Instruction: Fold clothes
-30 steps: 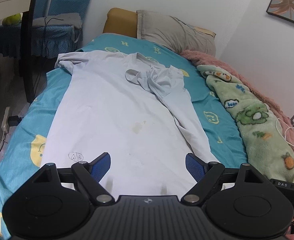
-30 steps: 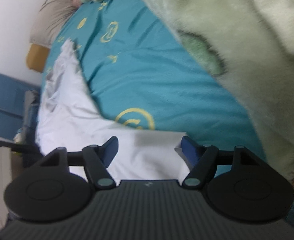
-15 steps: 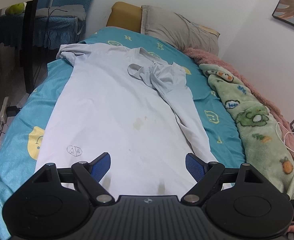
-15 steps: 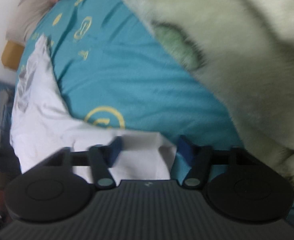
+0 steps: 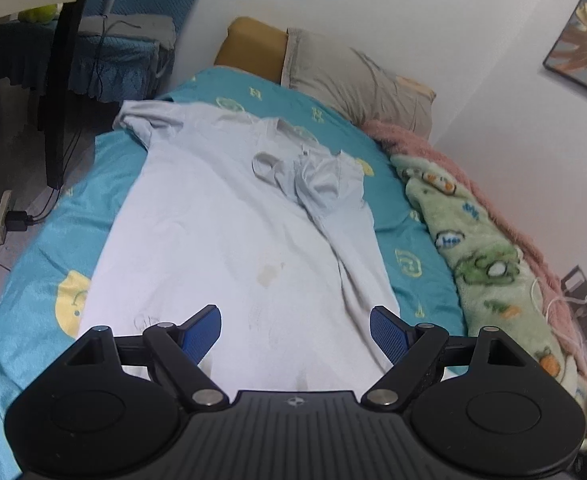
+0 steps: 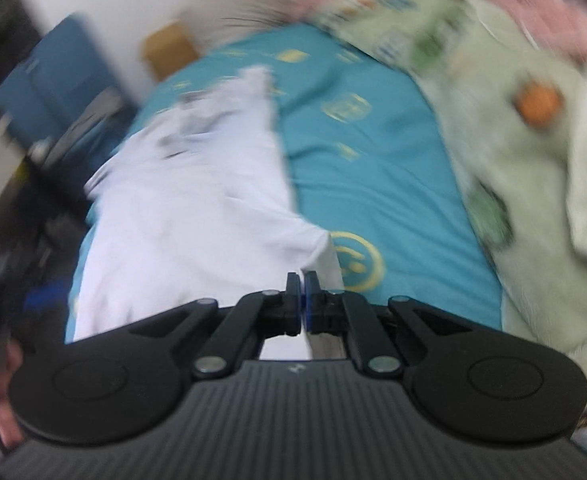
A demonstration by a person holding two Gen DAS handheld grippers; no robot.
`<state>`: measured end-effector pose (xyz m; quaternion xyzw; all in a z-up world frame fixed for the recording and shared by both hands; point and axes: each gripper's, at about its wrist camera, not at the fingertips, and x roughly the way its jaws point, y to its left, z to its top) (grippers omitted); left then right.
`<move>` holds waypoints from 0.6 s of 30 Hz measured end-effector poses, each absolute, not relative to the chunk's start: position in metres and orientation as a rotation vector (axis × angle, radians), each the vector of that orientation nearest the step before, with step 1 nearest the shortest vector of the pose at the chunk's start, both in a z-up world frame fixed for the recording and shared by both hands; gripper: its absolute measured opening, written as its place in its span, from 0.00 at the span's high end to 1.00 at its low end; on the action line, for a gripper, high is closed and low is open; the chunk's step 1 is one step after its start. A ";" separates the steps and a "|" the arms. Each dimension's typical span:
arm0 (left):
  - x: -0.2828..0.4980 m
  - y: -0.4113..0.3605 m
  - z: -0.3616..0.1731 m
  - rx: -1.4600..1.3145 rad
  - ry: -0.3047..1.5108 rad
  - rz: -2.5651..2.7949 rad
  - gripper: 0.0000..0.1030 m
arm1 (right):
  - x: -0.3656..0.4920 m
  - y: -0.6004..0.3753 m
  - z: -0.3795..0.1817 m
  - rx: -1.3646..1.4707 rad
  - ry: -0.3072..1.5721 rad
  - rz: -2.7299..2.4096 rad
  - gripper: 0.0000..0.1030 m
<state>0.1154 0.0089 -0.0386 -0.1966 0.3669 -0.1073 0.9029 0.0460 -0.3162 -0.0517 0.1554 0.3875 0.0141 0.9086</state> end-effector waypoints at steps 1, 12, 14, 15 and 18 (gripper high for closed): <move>0.115 0.013 -0.035 -0.414 0.743 -0.214 0.19 | 0.044 -0.303 -0.048 0.290 0.792 0.068 0.95; 0.124 0.048 -0.042 -0.507 0.758 -0.117 0.19 | 0.051 -0.174 -0.091 -0.073 0.924 0.295 0.95; 0.124 0.044 -0.042 -0.493 0.755 -0.124 0.19 | 0.056 -0.176 -0.107 -0.075 0.976 0.282 0.95; 0.124 0.042 -0.042 -0.481 0.753 -0.130 0.19 | 0.058 -0.178 -0.115 -0.072 1.003 0.274 0.95; 0.124 0.035 -0.042 -0.450 0.752 -0.142 0.19 | 0.057 -0.183 -0.113 -0.019 0.994 0.263 0.94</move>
